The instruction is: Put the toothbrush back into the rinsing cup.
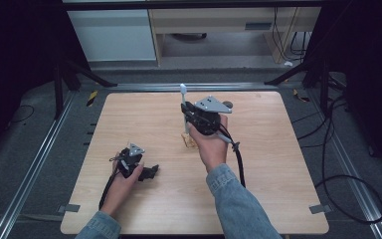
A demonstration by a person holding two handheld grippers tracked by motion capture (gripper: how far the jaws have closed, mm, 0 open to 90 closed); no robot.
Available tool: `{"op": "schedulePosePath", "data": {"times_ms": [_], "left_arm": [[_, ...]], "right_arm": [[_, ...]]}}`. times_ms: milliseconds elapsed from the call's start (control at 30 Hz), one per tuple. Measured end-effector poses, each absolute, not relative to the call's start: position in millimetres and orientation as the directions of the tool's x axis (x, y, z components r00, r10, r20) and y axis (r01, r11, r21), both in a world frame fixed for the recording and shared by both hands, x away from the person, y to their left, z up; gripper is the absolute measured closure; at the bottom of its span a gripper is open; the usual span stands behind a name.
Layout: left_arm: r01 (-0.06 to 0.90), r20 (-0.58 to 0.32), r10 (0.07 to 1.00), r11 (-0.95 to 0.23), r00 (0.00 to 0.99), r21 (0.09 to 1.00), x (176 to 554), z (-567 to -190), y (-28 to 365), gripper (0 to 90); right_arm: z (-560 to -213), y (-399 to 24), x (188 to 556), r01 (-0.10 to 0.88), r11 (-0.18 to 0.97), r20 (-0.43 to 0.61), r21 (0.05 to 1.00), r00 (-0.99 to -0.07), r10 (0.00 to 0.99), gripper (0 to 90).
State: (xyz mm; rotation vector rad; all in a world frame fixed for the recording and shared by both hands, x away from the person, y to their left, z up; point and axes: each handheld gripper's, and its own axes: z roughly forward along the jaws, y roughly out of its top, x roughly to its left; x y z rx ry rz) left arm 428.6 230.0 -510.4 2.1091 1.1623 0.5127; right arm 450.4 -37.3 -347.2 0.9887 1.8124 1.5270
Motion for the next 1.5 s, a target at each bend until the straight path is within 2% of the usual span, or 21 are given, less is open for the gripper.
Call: {"op": "schedulePosePath", "data": {"times_ms": [500,867,1500], "left_arm": [[0.588,0.023,0.848,-0.385,0.529,0.711,428.6,-510.3,230.2,0.0],[0.588,0.023,0.848,-0.386,0.529,0.711,428.6,-510.2,230.2,0.0],[0.589,0.021,0.849,-0.384,0.528,0.711,428.5,-510.3,230.1,0.0]], "right_arm": [[-362.6,-33.0,455.6,0.149,0.039,0.050,0.988,-0.553,0.832,79.5],[-374.2,-25.3,458.6,0.095,0.076,-0.012,0.993,-0.540,0.842,79.5],[-386.4,-23.1,458.4,0.086,0.089,-0.030,0.992,-0.529,0.848,79.4]]}}
